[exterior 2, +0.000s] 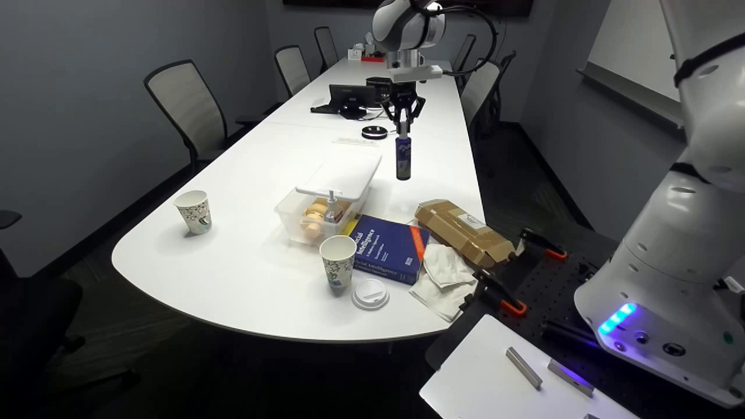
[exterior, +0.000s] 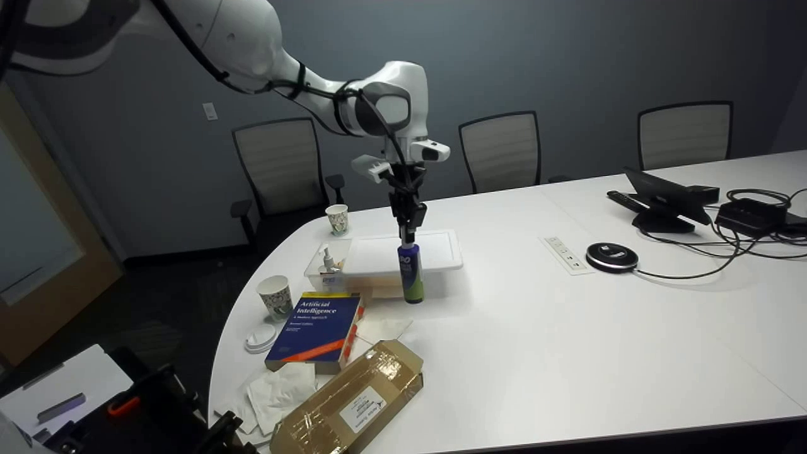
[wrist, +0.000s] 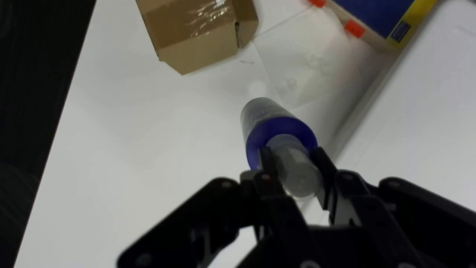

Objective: Move the bottle to the left

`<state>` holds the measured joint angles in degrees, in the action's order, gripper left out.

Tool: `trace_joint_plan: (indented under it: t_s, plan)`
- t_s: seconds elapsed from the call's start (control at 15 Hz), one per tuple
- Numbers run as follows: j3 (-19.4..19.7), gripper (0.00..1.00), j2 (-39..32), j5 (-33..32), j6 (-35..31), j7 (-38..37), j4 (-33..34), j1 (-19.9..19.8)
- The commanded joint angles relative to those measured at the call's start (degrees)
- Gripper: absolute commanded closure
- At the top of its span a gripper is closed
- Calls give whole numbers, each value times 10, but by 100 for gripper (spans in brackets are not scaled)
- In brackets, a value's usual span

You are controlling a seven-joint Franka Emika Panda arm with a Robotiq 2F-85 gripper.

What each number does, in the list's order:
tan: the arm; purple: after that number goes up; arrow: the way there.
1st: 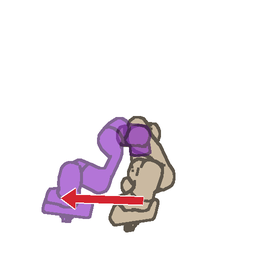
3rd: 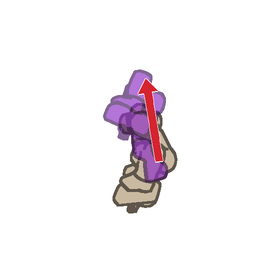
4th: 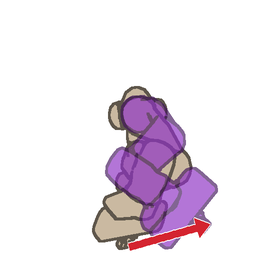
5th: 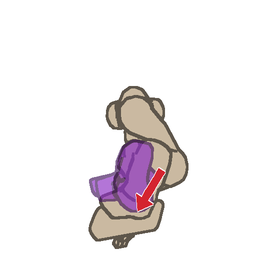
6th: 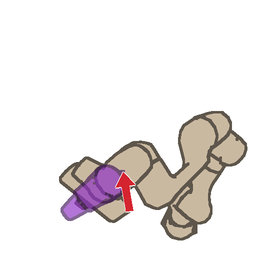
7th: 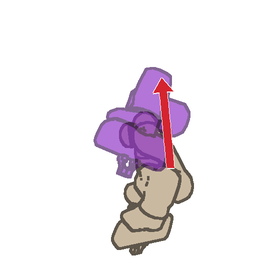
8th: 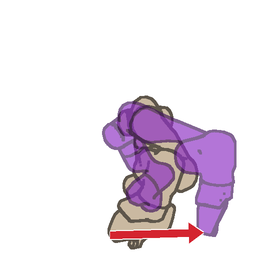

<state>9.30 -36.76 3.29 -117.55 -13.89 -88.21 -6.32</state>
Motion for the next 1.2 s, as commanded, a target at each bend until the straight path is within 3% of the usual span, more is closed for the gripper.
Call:
trace_joint_plan:
  t_s: [0.0, 0.47, 1.13]
  plan:
    - [-7, 93, 68, -22, 81, -19, -36, 28]
    - [-54, 93, 140, -16, 157, 7, -77, 66]
    - [-132, 93, 120, -24, 196, 91, -55, 125]
